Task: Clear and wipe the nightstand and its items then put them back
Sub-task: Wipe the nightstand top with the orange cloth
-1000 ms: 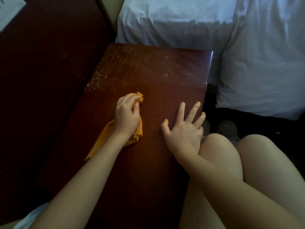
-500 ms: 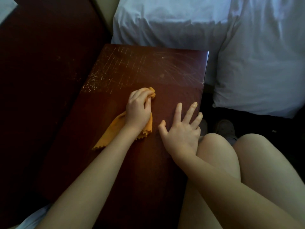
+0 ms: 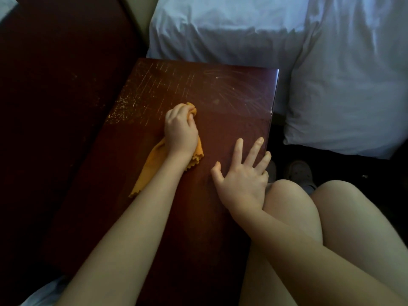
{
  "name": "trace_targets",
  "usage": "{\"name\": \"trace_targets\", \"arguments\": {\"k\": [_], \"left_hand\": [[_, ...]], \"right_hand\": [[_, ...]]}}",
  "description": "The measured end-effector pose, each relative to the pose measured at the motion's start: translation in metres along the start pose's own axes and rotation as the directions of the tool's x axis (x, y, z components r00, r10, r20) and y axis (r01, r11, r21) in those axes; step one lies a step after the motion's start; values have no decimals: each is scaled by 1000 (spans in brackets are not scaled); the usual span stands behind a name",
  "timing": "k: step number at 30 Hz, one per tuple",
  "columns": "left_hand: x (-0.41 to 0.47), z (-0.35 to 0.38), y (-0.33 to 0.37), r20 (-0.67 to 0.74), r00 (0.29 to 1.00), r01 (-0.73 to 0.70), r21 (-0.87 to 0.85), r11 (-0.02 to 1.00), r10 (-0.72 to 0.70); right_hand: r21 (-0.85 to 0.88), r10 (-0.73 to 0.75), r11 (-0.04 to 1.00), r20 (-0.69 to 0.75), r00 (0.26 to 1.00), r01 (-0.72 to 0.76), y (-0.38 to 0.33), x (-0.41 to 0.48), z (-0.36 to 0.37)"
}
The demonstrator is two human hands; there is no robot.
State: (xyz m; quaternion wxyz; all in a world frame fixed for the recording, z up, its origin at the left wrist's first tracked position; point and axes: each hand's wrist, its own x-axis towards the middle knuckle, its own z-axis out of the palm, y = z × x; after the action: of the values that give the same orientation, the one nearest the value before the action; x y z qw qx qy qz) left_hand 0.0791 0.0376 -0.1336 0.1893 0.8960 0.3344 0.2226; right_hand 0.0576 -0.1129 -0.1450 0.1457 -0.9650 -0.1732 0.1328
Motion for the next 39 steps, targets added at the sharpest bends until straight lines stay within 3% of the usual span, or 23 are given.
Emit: {"name": "trace_targets", "arguments": {"k": [3, 6, 8, 12, 15, 19, 24, 26, 29, 32, 39], "left_hand": [[-11, 0, 9, 94, 981, -169, -21, 985, 170], [-23, -14, 0, 221, 901, -362, -88, 928, 372], [-23, -22, -11, 243, 872, -415, -96, 905, 425], [-12, -18, -17, 114, 979, -169, -6, 986, 169], [-4, -4, -1, 41, 996, -72, -22, 997, 73], [-1, 6, 17, 123, 968, -214, -40, 976, 217], [-13, -15, 1, 295, 836, -435, -160, 886, 463], [-16, -23, -12, 287, 842, -436, -137, 889, 457], [-10, -20, -16, 194, 940, -280, -39, 959, 282], [0, -7, -4, 129, 975, -182, -4, 983, 181], [-3, 4, 20, 188, 934, -297, -73, 952, 305]], "right_hand": [[-9, 7, 1000, -8, 1000, -7, 0, -1, 0], [-11, 3, 1000, 2, 1000, -3, 1, 0, 0], [-9, 6, 1000, 10, 1000, -6, 1, 0, -1], [-16, 6, 1000, 12, 1000, -6, 0, 0, -2], [-12, 8, 1000, 10, 1000, -8, -1, 0, -2], [-13, 3, 1000, 11, 1000, -3, 0, -1, -2], [3, 3, 1000, 17, 1000, -3, 0, 0, -1], [5, 1, 1000, 12, 1000, -1, 0, 0, -1], [0, 1, 1000, 6, 1000, -1, 0, 0, -1], [-6, 3, 1000, -1, 1000, -3, 0, 0, 0], [-4, 2, 1000, 10, 1000, -2, 0, 0, -1]]}}
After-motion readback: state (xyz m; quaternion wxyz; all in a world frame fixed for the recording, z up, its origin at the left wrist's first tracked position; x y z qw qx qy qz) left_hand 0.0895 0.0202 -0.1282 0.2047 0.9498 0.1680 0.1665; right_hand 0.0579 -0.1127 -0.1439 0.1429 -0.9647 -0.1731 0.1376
